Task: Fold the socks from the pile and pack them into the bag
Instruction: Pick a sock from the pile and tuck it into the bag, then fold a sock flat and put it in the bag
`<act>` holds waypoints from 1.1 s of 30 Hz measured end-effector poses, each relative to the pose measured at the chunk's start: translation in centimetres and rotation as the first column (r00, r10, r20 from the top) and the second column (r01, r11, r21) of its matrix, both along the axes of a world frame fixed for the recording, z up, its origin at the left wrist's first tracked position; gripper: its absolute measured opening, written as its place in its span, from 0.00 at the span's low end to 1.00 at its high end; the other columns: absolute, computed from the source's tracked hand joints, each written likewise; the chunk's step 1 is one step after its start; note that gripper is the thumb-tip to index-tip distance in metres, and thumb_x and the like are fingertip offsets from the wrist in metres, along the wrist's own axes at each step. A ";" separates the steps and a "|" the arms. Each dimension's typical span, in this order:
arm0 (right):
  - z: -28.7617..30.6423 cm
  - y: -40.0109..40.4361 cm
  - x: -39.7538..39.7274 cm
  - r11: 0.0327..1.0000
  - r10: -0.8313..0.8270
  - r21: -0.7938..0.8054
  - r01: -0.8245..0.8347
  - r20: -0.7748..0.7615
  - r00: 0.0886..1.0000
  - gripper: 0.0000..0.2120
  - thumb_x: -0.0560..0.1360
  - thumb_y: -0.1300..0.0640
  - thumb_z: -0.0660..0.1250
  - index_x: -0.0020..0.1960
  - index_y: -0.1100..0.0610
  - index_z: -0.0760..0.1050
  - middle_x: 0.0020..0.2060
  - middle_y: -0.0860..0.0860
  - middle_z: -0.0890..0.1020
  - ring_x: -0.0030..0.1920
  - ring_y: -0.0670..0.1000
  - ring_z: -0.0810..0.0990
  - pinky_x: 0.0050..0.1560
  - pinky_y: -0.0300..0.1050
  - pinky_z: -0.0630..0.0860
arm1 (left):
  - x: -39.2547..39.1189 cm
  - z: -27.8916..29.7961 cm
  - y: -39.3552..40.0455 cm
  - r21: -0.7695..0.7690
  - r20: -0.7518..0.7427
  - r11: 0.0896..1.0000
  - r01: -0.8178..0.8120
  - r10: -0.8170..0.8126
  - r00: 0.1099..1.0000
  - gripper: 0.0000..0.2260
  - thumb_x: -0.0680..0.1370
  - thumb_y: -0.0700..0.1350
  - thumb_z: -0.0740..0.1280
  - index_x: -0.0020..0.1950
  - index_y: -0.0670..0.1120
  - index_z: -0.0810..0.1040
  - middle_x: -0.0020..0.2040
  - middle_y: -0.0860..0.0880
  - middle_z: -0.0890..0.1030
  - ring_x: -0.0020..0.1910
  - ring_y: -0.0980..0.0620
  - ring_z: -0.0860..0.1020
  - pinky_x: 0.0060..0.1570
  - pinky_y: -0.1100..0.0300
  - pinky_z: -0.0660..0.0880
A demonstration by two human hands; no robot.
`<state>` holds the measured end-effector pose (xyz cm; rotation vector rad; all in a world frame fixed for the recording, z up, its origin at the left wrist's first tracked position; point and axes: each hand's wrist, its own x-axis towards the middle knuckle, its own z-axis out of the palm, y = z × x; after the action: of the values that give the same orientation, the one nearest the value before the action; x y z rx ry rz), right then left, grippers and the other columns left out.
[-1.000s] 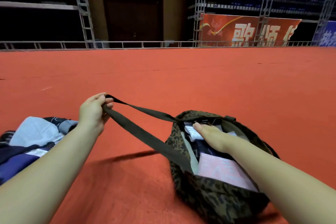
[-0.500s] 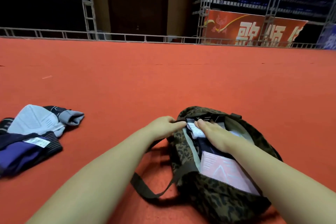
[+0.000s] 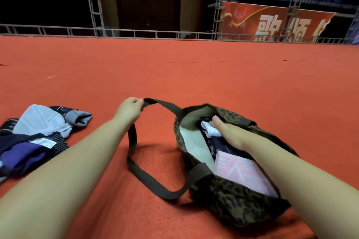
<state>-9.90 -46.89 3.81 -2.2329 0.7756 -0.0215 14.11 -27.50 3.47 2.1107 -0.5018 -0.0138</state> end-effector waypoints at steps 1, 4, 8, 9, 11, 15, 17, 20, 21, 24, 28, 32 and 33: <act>0.3 -0.3 -0.3 1.000 0.007 0.015 -0.008 0.033 0.999 0.32 0.76 0.31 0.43 0.68 0.46 0.72 0.65 0.44 0.73 0.66 0.48 0.71 0.70 0.46 0.60 | -1.0 0.1 -0.7 0.047 0.014 0.998 0.052 -0.053 0.999 0.14 0.80 0.50 0.57 0.53 0.43 0.77 0.53 0.41 0.81 0.54 0.42 0.77 0.53 0.53 0.71; 1.5 -1.8 -1.2 0.998 -0.036 -0.052 0.043 0.142 0.989 0.38 0.71 0.27 0.39 0.55 0.48 0.79 0.61 0.46 0.78 0.61 0.48 0.75 0.69 0.50 0.64 | -6.8 1.0 -1.4 -0.006 0.189 0.951 0.309 -0.303 0.934 0.16 0.80 0.49 0.58 0.65 0.44 0.74 0.64 0.48 0.75 0.65 0.49 0.71 0.63 0.58 0.64; 3.0 -5.1 -2.3 0.978 -0.206 0.026 0.206 0.254 0.945 0.36 0.73 0.27 0.42 0.51 0.50 0.79 0.58 0.50 0.79 0.59 0.51 0.76 0.65 0.54 0.69 | -15.0 1.8 -2.7 0.282 0.164 0.656 0.700 -0.752 0.638 0.18 0.81 0.55 0.52 0.67 0.52 0.72 0.66 0.56 0.73 0.68 0.56 0.67 0.71 0.49 0.52; 3.1 -5.8 -2.6 0.973 -0.229 0.045 0.224 0.248 0.942 0.35 0.75 0.30 0.42 0.53 0.51 0.79 0.61 0.51 0.78 0.61 0.52 0.74 0.68 0.54 0.66 | -16.2 1.8 -3.3 0.389 0.082 0.596 0.702 -0.782 0.618 0.19 0.82 0.55 0.49 0.69 0.55 0.70 0.70 0.56 0.69 0.71 0.56 0.63 0.72 0.44 0.45; 3.2 -6.7 -3.0 0.957 -0.286 0.021 0.289 0.225 0.931 0.34 0.77 0.33 0.42 0.52 0.54 0.78 0.60 0.55 0.78 0.62 0.55 0.74 0.69 0.55 0.64 | -17.1 1.5 -4.4 0.520 -0.011 0.513 0.683 -0.796 0.606 0.20 0.82 0.57 0.44 0.67 0.58 0.68 0.72 0.54 0.66 0.73 0.52 0.59 0.69 0.37 0.38; 3.6 -5.1 -3.1 0.953 -0.291 -0.013 0.302 0.229 0.929 0.35 0.79 0.35 0.42 0.42 0.59 0.78 0.43 0.59 0.82 0.47 0.58 0.80 0.47 0.47 0.72 | -16.7 2.0 -5.1 0.601 0.052 0.543 0.586 -0.759 0.649 0.13 0.81 0.52 0.42 0.57 0.59 0.65 0.67 0.46 0.69 0.69 0.43 0.64 0.65 0.27 0.44; 4.0 -2.7 -3.3 0.974 -0.205 -0.048 0.223 0.241 0.949 0.35 0.79 0.37 0.41 0.43 0.59 0.79 0.41 0.57 0.83 0.43 0.55 0.79 0.43 0.45 0.70 | -16.6 2.5 -4.3 0.557 0.075 0.572 0.603 -0.757 0.649 0.18 0.82 0.51 0.43 0.67 0.56 0.65 0.72 0.49 0.66 0.72 0.46 0.62 0.67 0.30 0.43; 4.3 0.6 -3.7 0.974 -0.059 -0.201 0.106 0.225 0.973 0.35 0.77 0.34 0.42 0.43 0.54 0.81 0.44 0.49 0.83 0.49 0.50 0.79 0.55 0.47 0.72 | -17.1 1.8 -1.5 0.381 0.030 0.575 0.724 -0.790 0.612 0.22 0.82 0.55 0.43 0.67 0.54 0.70 0.69 0.55 0.70 0.70 0.56 0.63 0.71 0.40 0.40; 4.5 1.8 -3.7 0.970 -0.034 -0.228 0.086 0.222 0.974 0.34 0.77 0.34 0.42 0.43 0.53 0.81 0.46 0.47 0.83 0.50 0.49 0.79 0.58 0.48 0.72 | -17.0 1.0 -0.4 0.341 0.017 0.564 0.752 -0.803 0.595 0.20 0.83 0.53 0.44 0.67 0.55 0.71 0.68 0.57 0.71 0.69 0.58 0.64 0.73 0.44 0.40; 5.0 5.5 -2.8 0.973 0.032 -0.229 0.020 0.222 0.975 0.30 0.79 0.37 0.45 0.46 0.54 0.80 0.47 0.49 0.82 0.50 0.48 0.78 0.58 0.48 0.71 | -16.0 -0.8 3.1 0.081 -0.040 0.647 0.759 -0.758 0.651 0.15 0.80 0.57 0.54 0.59 0.58 0.76 0.61 0.61 0.76 0.63 0.63 0.70 0.72 0.49 0.58; 3.8 11.4 1.1 0.963 0.194 -0.226 -0.149 0.193 0.962 0.21 0.79 0.42 0.55 0.45 0.57 0.78 0.41 0.52 0.82 0.43 0.51 0.78 0.48 0.48 0.72 | -12.1 -2.4 8.7 -0.058 -0.098 0.764 0.643 -0.645 0.758 0.18 0.69 0.64 0.61 0.50 0.56 0.79 0.49 0.57 0.82 0.53 0.60 0.78 0.63 0.52 0.71; 0.4 16.8 6.4 0.917 0.385 -0.178 -0.357 0.163 0.908 0.12 0.78 0.47 0.62 0.45 0.54 0.77 0.39 0.49 0.81 0.41 0.49 0.77 0.49 0.50 0.73 | -7.9 -4.5 15.1 -0.094 -0.200 0.826 0.555 -0.562 0.803 0.04 0.77 0.51 0.64 0.49 0.54 0.76 0.46 0.52 0.81 0.48 0.52 0.79 0.57 0.57 0.73; -0.4 18.1 7.4 0.906 0.418 -0.147 -0.397 0.162 0.894 0.10 0.77 0.48 0.62 0.45 0.54 0.76 0.40 0.50 0.81 0.42 0.49 0.78 0.49 0.50 0.74 | -7.0 -5.1 16.5 -0.105 -0.220 0.851 0.515 -0.525 0.822 0.03 0.79 0.46 0.63 0.49 0.52 0.76 0.45 0.51 0.81 0.47 0.51 0.78 0.54 0.60 0.73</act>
<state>-2.47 -28.81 3.38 -2.4155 0.1952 -0.0740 7.10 -11.02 -1.67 1.8362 -0.9077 -0.5656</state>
